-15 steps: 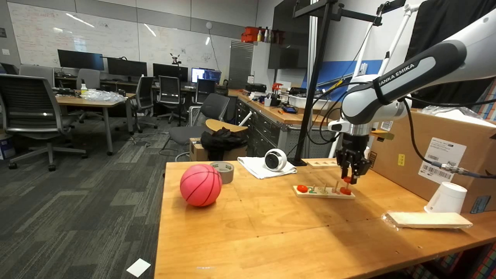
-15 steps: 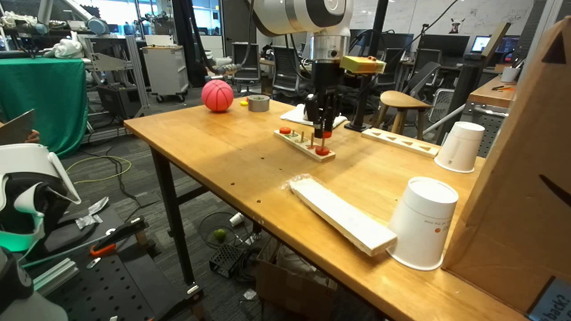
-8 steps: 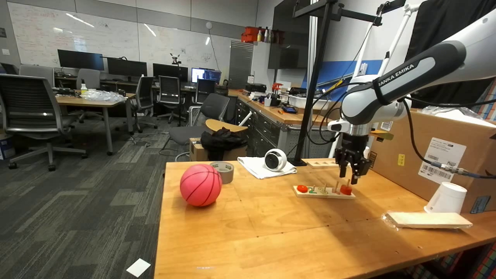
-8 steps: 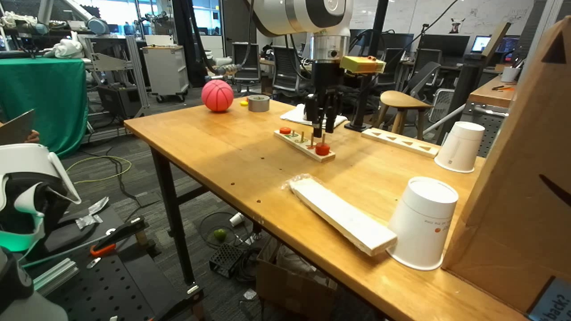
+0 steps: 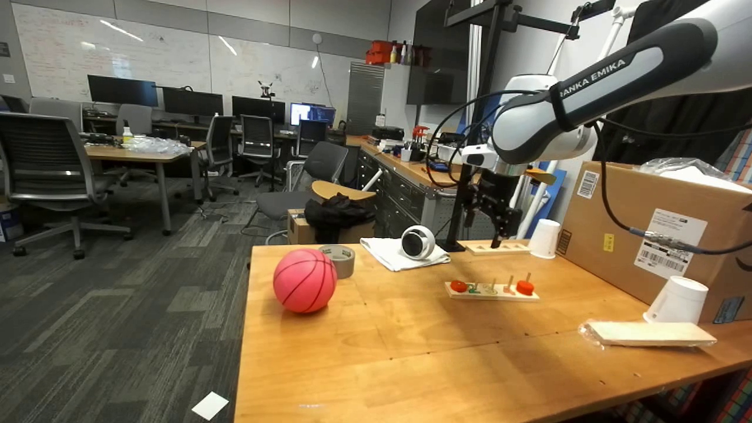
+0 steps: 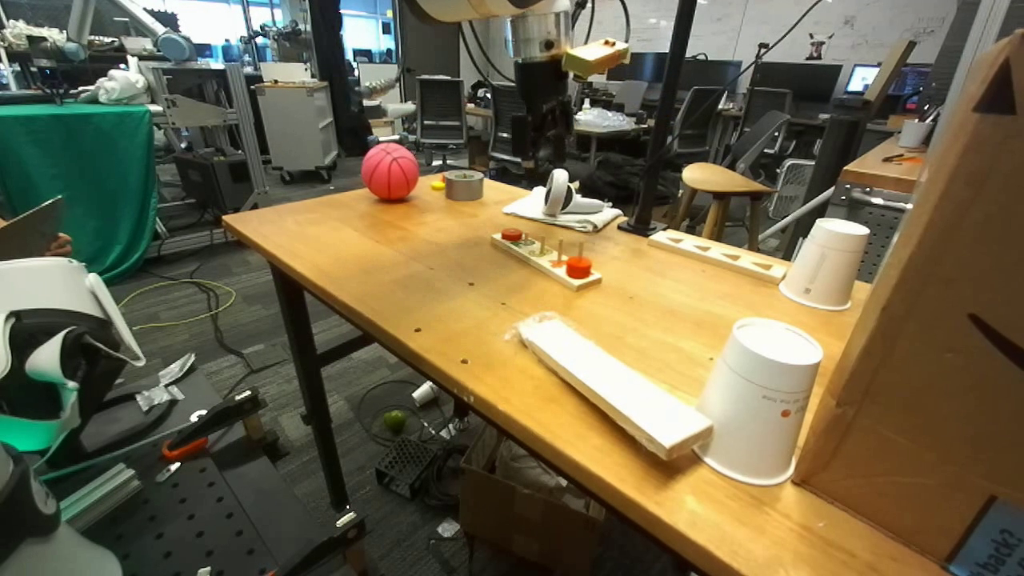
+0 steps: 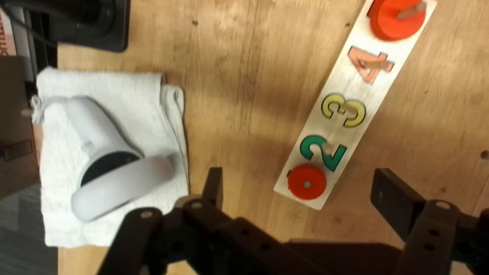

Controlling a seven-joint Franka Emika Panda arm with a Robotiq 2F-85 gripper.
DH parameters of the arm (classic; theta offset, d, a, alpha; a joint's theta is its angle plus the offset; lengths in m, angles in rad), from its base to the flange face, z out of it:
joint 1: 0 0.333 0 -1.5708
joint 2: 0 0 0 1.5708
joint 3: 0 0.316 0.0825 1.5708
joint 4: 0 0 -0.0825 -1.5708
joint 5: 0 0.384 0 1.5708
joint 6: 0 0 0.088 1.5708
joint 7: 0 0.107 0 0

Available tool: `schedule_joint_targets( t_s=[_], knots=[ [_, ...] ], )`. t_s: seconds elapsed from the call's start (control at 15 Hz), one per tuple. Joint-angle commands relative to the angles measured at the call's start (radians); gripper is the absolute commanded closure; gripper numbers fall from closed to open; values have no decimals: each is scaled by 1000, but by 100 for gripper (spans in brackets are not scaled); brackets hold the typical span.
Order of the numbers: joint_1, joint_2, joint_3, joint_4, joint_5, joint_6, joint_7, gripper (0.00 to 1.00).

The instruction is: Move the orange discs to the first rod of the wooden rack

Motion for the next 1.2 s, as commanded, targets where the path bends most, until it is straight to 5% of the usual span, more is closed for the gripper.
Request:
schedule_joint_targets(
  t_s=[0.0, 1.13],
  knots=[
    [31, 22, 28, 24, 4, 11, -29, 0],
    [32, 141, 53, 46, 48, -43, -35, 0]
  ],
)
